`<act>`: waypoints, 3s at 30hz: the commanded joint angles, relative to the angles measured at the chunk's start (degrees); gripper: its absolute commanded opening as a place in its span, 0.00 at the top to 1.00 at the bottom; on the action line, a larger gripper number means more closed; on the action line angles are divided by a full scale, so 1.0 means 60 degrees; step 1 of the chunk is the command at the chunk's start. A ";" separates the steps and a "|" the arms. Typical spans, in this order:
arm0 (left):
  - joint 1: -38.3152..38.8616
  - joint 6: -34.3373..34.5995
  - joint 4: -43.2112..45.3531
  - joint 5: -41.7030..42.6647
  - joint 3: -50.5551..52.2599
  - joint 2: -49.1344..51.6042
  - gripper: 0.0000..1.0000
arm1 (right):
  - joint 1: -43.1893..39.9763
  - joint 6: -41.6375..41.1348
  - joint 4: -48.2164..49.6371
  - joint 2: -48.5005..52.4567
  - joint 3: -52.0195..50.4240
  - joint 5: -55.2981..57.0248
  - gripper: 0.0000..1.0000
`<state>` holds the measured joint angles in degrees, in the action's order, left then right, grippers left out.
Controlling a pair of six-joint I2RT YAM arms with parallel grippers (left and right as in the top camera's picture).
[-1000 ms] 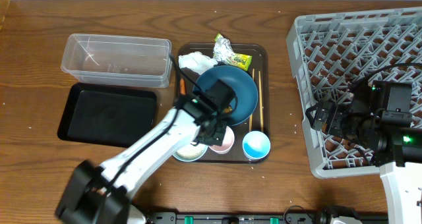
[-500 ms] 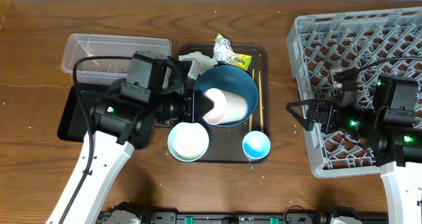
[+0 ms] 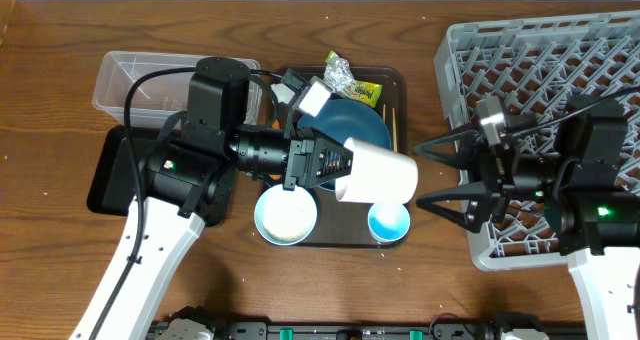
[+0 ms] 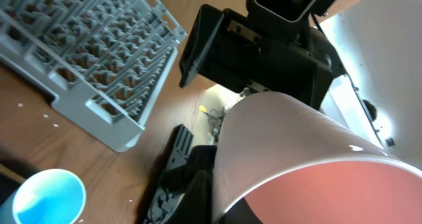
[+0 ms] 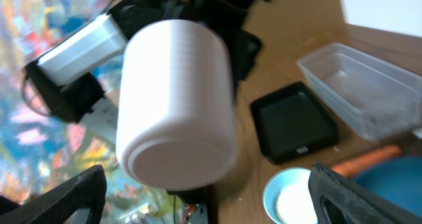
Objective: Sort waste into correct bins and load items into the dishwasher rack
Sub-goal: 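Lift the pink cup and pass it to the right gripper, then carry the pink cup with the right gripper over the dish rack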
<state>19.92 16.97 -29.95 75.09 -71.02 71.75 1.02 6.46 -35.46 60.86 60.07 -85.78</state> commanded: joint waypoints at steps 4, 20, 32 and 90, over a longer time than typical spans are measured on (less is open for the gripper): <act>-0.0040 0.0120 0.0058 0.0514 -0.0113 0.0007 0.94 | 0.0852 0.0146 0.1078 -0.0062 0.0164 -0.0565 0.14; -0.0033 0.0117 0.0087 -0.0200 -0.0113 0.0011 0.94 | 0.2743 -0.1362 0.3464 -0.0062 0.0164 0.1337 0.40; -0.1086 0.0280 0.0113 -0.0619 -0.0113 0.0007 0.08 | 0.2339 -0.1781 0.1719 -0.0364 0.0164 0.5377 0.50; -0.1304 -0.0823 -0.2911 -0.3931 -0.0113 0.0007 0.00 | -0.6033 -0.5140 -0.3614 0.1045 0.0892 1.2830 0.36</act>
<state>11.51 14.87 -46.63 56.90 -71.07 71.70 -35.03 -25.06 -56.62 66.28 64.86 -13.21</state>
